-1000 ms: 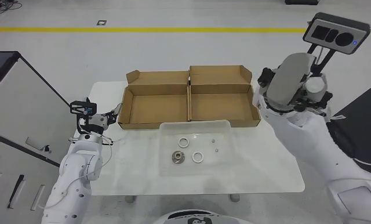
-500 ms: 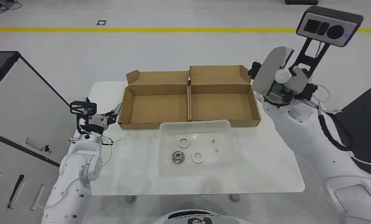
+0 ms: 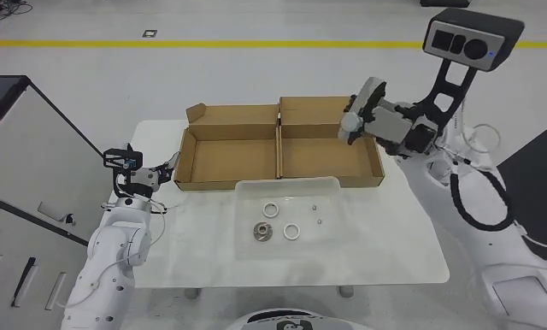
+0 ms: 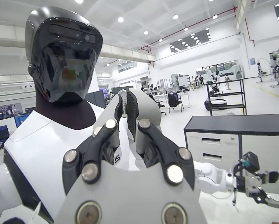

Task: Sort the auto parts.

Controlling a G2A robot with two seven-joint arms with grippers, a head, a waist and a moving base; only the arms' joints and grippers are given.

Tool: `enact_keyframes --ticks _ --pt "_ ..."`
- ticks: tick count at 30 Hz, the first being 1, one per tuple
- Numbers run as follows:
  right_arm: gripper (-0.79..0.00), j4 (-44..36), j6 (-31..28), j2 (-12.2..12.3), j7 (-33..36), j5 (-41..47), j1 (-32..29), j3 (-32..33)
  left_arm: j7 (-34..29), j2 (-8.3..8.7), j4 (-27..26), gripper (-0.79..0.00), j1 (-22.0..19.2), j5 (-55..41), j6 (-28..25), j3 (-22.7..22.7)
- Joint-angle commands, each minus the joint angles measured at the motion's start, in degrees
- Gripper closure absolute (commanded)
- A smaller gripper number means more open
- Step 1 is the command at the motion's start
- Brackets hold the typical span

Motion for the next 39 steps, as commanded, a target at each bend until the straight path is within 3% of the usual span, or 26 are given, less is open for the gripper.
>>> enact_keyframes --ticks 1,12,37,39 --pt "0.0 -0.14 -0.66 -0.21 0.23 1.33 -0.22 -0.05 0.0 0.0 0.0 -0.785 0.0 0.0 0.0 0.0" --pt "0.0 -1.19 -2.47 -1.45 0.51 6.67 -1.63 0.78 0.0 0.0 0.0 -0.785 0.0 0.0 0.0 0.0" --pt "0.0 -1.2 -2.3 -1.5 0.69 6.69 -1.68 0.87 0.0 0.0 0.0 -0.785 0.0 0.0 0.0 0.0" --pt "0.0 -0.63 1.09 -1.29 1.21 3.62 -2.11 1.75 0.0 0.0 0.0 -0.785 0.0 0.0 0.0 0.0"
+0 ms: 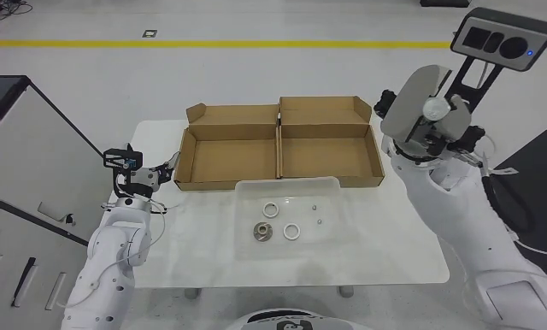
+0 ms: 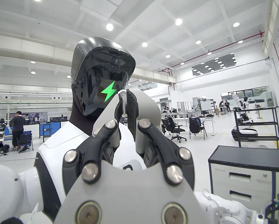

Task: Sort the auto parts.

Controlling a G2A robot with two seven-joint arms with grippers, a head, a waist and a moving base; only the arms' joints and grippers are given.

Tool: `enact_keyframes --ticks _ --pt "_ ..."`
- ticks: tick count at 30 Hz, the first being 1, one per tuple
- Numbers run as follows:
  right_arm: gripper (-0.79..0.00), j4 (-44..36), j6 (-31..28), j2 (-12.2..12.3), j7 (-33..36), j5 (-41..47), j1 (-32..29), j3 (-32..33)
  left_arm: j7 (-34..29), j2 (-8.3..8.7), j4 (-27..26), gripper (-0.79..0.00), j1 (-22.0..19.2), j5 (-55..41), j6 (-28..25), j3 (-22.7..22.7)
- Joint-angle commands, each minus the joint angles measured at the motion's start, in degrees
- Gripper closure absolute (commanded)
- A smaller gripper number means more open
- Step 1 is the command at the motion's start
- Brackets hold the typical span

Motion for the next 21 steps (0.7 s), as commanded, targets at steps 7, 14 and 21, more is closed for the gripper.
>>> enact_keyframes --ticks 7,14,21 --pt "0.0 2.64 16.48 2.5 9.46 -11.36 -4.77 11.84 0.0 0.0 0.0 -0.785 0.0 0.0 0.0 0.0" --pt "0.0 5.22 28.74 5.27 25.18 -22.88 -7.15 23.27 0.0 0.0 0.0 -0.785 0.0 0.0 0.0 0.0" --pt "0.0 8.31 32.93 7.0 40.76 -41.68 0.38 21.51 0.0 0.0 0.0 -0.785 0.0 0.0 0.0 0.0"
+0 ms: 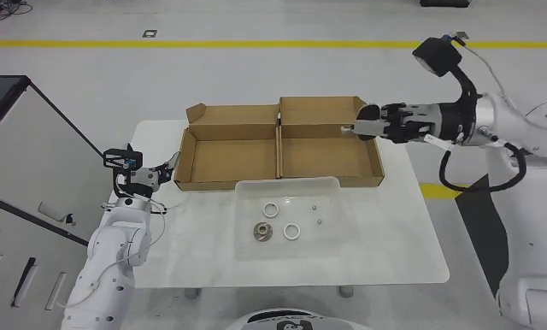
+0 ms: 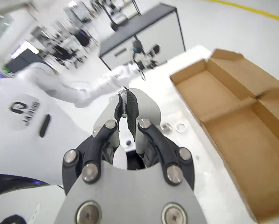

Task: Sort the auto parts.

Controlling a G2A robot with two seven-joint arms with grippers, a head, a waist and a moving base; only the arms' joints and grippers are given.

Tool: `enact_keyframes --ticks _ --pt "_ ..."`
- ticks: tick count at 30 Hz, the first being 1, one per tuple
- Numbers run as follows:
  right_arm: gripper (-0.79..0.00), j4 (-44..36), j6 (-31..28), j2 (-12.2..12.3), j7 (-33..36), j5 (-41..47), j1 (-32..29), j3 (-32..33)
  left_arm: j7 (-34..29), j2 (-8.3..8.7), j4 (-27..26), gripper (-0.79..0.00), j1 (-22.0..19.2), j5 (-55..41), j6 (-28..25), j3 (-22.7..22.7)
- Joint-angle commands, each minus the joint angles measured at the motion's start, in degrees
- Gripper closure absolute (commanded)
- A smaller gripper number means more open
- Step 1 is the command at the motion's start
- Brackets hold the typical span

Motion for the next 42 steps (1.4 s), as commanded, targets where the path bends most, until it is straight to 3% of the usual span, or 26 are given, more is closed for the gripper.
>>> enact_keyframes --ticks 1,10,20,33,42 --pt "0.0 2.07 -0.68 0.09 3.47 -4.26 3.57 -2.72 0.0 0.0 0.0 -0.785 0.0 0.0 0.0 0.0" --pt "0.0 11.7 -3.01 -0.69 4.41 -18.95 18.89 -23.7 0.0 0.0 0.0 -0.785 0.0 0.0 0.0 0.0" --pt "0.0 24.0 -5.42 -2.88 1.99 -27.76 26.23 -41.62 0.0 0.0 0.0 -0.785 0.0 0.0 0.0 0.0" --pt "0.0 42.69 -3.08 -7.44 -3.2 -36.67 31.03 -51.48 0.0 0.0 0.0 -0.785 0.0 0.0 0.0 0.0" --pt "0.0 51.59 -0.62 -9.68 -5.42 -37.08 32.5 -53.46 0.0 0.0 0.0 -0.785 0.0 0.0 0.0 0.0"
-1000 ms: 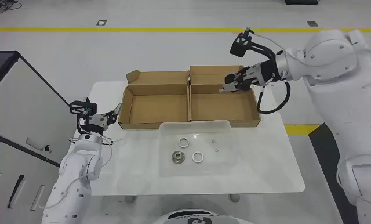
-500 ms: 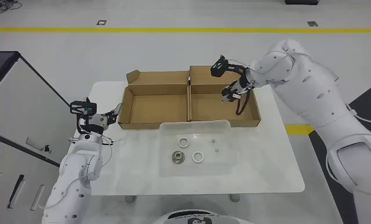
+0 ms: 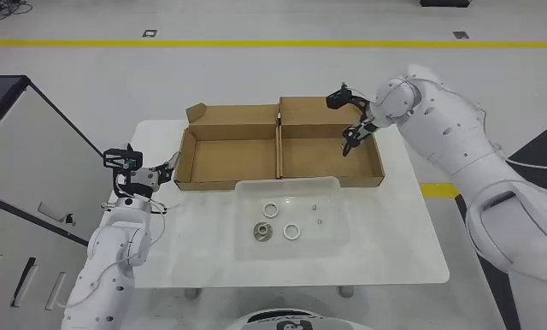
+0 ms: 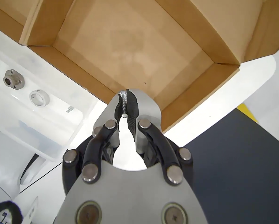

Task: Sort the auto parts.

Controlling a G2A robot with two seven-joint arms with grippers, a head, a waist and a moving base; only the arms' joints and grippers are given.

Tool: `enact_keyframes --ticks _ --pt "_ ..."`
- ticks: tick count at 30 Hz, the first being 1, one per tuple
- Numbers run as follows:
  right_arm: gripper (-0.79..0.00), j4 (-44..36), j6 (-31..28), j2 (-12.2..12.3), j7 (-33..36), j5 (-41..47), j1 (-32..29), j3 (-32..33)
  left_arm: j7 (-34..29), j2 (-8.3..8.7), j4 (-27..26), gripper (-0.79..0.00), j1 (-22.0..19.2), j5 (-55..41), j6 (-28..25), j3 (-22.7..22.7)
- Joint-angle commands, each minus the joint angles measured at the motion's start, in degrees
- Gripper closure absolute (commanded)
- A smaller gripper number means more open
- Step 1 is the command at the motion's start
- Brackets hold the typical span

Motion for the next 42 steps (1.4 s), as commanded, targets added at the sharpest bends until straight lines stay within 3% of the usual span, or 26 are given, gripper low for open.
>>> enact_keyframes --ticks 1,9,15,20,26,42 --pt "0.0 0.04 -0.09 0.0 0.0 0.15 0.0 0.04 0.0 0.0 0.0 -0.785 0.0 0.0 0.0 0.0" --pt "0.0 0.04 -0.09 0.0 0.0 0.15 0.0 0.04 0.0 0.0 0.0 -0.785 0.0 0.0 0.0 0.0" --pt "0.0 -1.3 8.4 -0.82 -2.06 -5.14 -1.28 -1.73 0.0 0.0 0.0 -0.785 0.0 0.0 0.0 0.0" --pt "0.0 2.96 15.1 -3.14 -4.65 -8.11 -0.93 -4.11 0.0 0.0 0.0 -0.785 0.0 0.0 0.0 0.0" --pt "0.0 10.74 18.41 -6.87 -7.17 -10.39 -0.18 -7.25 0.0 0.0 0.0 -0.785 0.0 0.0 0.0 0.0" --pt "0.0 25.79 16.26 -14.35 -10.47 -9.77 0.1 -9.72 0.0 0.0 0.0 -0.785 0.0 0.0 0.0 0.0"
